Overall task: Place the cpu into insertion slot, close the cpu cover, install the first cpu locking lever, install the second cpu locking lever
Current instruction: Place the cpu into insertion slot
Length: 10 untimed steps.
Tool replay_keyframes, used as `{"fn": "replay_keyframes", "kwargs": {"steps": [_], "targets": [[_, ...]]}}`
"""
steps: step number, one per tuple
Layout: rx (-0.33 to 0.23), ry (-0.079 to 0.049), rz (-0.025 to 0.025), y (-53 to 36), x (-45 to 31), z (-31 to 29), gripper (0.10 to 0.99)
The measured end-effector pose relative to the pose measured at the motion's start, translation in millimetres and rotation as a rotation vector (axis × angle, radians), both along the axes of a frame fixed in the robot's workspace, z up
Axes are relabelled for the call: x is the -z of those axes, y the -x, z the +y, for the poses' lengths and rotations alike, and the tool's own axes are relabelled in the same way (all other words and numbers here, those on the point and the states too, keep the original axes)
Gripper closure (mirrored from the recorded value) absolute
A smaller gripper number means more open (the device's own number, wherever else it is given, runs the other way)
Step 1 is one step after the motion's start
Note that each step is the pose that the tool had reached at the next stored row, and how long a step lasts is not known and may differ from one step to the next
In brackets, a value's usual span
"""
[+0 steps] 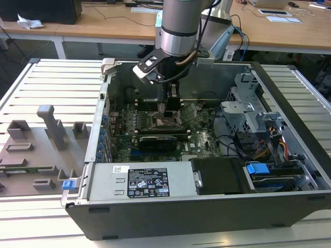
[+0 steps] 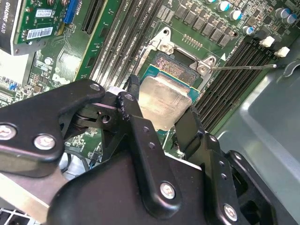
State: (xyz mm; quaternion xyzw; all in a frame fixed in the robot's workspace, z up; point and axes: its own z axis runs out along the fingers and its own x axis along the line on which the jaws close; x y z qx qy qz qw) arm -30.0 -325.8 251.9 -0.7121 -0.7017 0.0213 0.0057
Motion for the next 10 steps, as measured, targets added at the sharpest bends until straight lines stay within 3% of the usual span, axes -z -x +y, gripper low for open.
{"fn": "replay_keyframes", "kwargs": {"steps": [10], "targets": [[-0.022, 0.002, -0.0001, 0.0, 7.2, 0.3, 0.541]]}}
